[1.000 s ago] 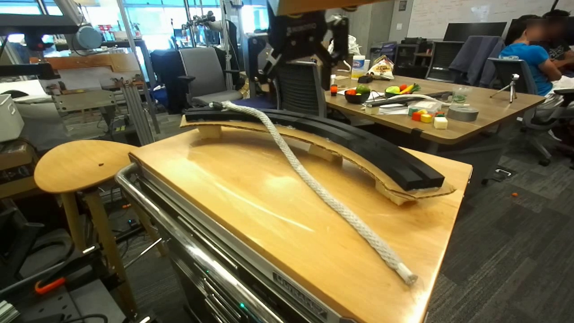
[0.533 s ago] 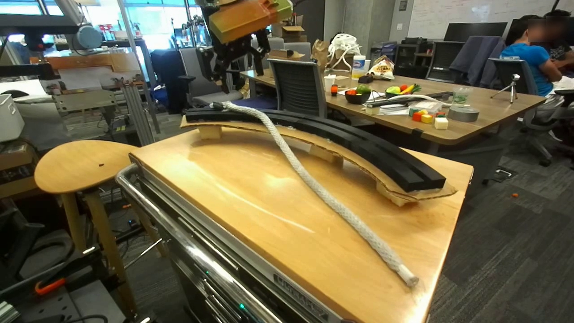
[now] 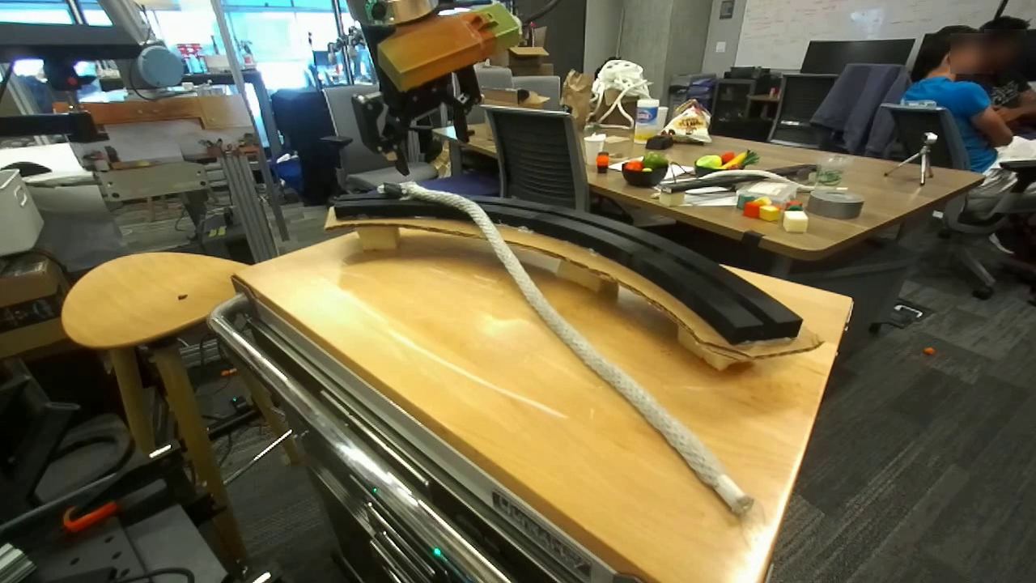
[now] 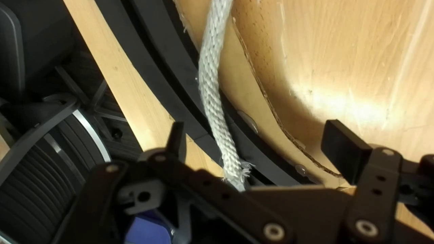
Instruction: Remove the rope from the object
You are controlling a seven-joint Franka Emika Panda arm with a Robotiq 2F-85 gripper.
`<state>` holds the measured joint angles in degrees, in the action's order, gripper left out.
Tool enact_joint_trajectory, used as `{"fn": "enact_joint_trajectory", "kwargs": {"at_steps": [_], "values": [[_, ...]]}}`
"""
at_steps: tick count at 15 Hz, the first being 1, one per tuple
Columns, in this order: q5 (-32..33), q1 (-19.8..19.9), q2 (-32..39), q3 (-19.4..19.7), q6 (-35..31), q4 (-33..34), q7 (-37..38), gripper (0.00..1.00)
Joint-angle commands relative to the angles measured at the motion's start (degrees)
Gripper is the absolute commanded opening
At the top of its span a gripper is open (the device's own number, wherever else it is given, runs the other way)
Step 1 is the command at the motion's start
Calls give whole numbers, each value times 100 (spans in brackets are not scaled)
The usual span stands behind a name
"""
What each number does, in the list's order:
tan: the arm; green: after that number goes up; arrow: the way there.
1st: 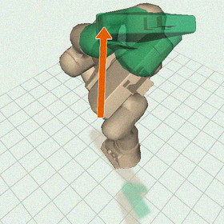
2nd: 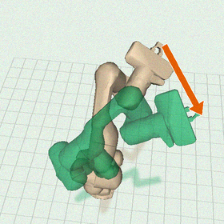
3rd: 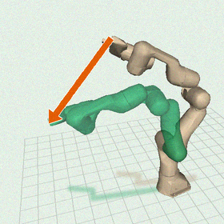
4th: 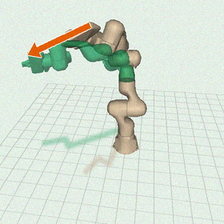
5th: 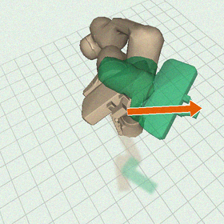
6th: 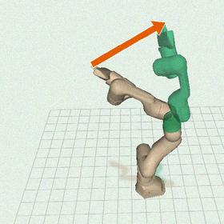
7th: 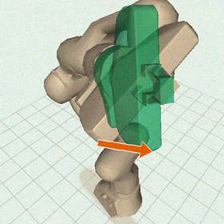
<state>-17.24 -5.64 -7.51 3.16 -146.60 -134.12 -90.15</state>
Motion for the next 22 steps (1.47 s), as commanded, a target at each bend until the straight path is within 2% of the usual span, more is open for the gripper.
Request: {"fn": "enact_joint_trajectory", "kwargs": {"at_steps": [1,8,11,12,13,15,19,20,22], "values": [[-130,-164,348,-196,79,480,-51,100],[663,-88,1581,-686,284,1468,685,100],[883,-29,1940,-818,397,1772,878,85],[922,-3,2033,-856,427,1864,908,76],[930,27,2091,-892,483,1940,928,62],[912,87,2176,-954,599,2072,933,44],[864,173,2188,-1007,887,2256,946,35],[851,190,2178,-1016,947,2276,944,41],[841,212,2155,-1023,1058,2296,941,42]]}}
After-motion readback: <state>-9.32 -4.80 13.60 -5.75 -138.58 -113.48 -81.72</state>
